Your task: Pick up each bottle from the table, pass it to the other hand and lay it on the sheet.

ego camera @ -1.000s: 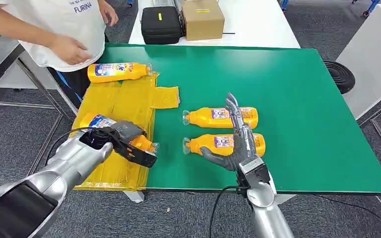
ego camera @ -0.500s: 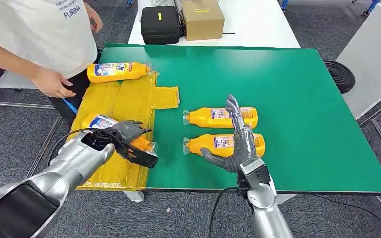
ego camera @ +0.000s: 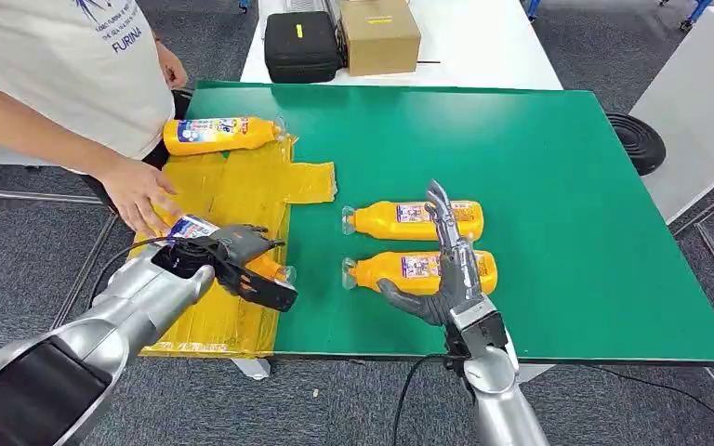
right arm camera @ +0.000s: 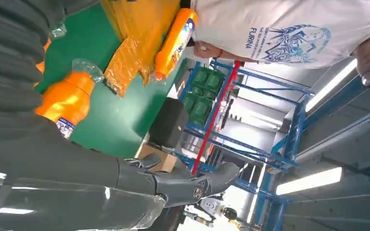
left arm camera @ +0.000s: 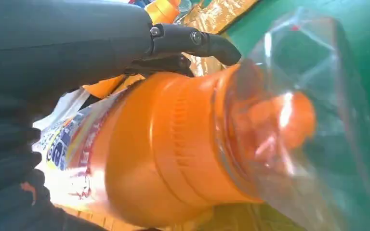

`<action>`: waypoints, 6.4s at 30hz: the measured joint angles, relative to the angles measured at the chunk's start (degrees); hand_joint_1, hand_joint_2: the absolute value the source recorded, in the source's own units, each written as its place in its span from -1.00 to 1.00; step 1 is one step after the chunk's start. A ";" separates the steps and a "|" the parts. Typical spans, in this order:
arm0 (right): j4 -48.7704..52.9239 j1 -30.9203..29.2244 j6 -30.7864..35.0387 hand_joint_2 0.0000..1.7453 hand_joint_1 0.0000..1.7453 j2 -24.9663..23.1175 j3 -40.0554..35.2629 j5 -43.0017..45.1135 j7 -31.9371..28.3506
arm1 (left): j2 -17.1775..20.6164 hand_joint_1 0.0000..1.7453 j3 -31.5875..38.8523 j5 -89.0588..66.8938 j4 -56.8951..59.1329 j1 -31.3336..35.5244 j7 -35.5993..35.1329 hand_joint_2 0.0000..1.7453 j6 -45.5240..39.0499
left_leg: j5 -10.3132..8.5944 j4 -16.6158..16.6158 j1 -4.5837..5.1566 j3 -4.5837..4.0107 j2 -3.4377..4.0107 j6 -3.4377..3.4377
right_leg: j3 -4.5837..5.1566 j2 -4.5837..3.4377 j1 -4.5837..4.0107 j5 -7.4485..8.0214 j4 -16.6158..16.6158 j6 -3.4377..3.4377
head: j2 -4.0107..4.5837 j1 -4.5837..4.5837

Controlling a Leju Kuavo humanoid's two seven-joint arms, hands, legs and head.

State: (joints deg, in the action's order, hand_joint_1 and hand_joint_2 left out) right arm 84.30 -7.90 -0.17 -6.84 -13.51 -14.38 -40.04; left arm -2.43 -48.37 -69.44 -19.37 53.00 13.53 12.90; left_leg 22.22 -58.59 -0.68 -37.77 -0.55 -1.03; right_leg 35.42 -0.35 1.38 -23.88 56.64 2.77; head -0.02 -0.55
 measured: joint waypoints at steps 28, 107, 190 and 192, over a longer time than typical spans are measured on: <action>0.11 1.22 1.09 1.00 -1.00 0.83 0.22 0.28 0.00 | 5.09 -1.00 -2.03 -0.48 -4.39 3.13 6.19 -1.00 3.72 | 0.00 0.00 0.00 -0.01 0.00 0.00 | 0.00 0.00 0.00 0.00 0.00 0.00 | 0.00 0.00; -31.89 -32.14 -10.01 1.00 -1.00 12.72 -10.78 -32.63 20.22 | 4.33 -1.00 46.73 45.96 -53.96 -43.26 15.34 1.00 -6.67 | -0.11 0.00 0.06 -0.19 -0.04 -0.18 | 0.17 0.04 0.14 0.11 -0.02 0.19 | 0.00 0.00; -35.06 -22.26 -10.69 1.00 1.00 17.29 -16.48 -34.36 24.68 | 3.58 -1.00 50.84 46.66 -57.02 -47.76 13.79 1.00 -4.09 | -0.10 0.00 0.06 -0.10 -0.04 -0.19 | 0.14 0.03 0.15 0.11 -0.05 0.18 | 0.00 0.00; -35.04 -22.28 -11.19 1.00 1.00 17.53 -16.39 -34.45 24.68 | 3.58 -1.00 50.84 46.82 -56.79 -47.58 13.68 1.00 -4.00 | -0.10 0.00 0.06 -0.06 -0.04 -0.19 | 0.11 0.03 0.15 0.11 -0.05 0.19 | 0.00 0.02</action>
State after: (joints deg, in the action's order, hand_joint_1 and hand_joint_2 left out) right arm 49.27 -30.17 -11.36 10.69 -29.90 -48.83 -15.37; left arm 1.16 2.47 -22.62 -76.15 5.42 27.21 8.90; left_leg 22.12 -58.58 -0.62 -37.83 -0.59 -1.22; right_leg 35.53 -0.32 1.53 -23.78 56.59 2.96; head -0.02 -0.53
